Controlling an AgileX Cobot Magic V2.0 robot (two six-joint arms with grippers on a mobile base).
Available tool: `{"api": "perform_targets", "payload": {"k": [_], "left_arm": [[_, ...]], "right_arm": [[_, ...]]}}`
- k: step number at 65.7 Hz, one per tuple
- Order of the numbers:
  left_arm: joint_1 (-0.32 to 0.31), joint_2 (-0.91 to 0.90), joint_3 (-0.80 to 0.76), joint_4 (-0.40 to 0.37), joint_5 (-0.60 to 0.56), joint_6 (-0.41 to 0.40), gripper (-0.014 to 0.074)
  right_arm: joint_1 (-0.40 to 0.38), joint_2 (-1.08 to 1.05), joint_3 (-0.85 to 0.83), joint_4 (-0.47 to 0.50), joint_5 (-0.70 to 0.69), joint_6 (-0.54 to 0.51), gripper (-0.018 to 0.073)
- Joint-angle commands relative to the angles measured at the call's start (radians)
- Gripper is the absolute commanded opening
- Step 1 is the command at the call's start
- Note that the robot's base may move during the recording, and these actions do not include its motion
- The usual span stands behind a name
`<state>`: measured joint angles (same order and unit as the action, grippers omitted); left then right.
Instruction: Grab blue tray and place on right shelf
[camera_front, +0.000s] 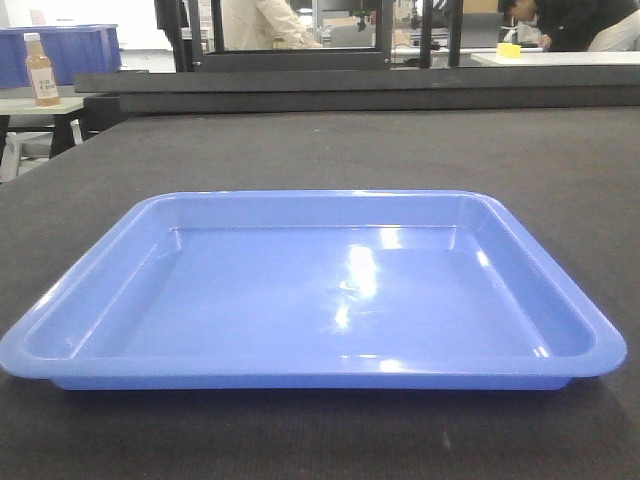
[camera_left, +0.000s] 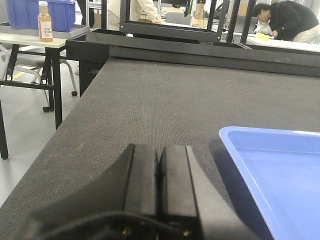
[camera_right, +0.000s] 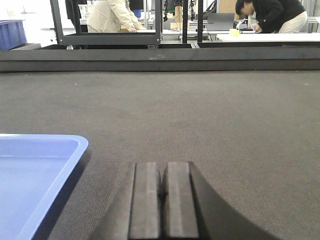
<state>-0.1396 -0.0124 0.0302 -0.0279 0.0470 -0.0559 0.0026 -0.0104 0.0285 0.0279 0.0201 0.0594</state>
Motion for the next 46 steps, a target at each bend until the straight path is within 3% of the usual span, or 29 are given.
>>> {"api": "perform_targets", "payload": {"k": [1, 46], "left_arm": [[0.002, -0.014, 0.028, -0.002, -0.083, -0.002, -0.0048], [0.002, -0.014, 0.028, -0.002, -0.083, -0.002, -0.0048]], "right_arm": [[-0.005, -0.020, -0.023, 0.000, -0.086, -0.005, 0.0053], [-0.005, -0.020, -0.023, 0.000, -0.115, -0.005, 0.0053]]}}
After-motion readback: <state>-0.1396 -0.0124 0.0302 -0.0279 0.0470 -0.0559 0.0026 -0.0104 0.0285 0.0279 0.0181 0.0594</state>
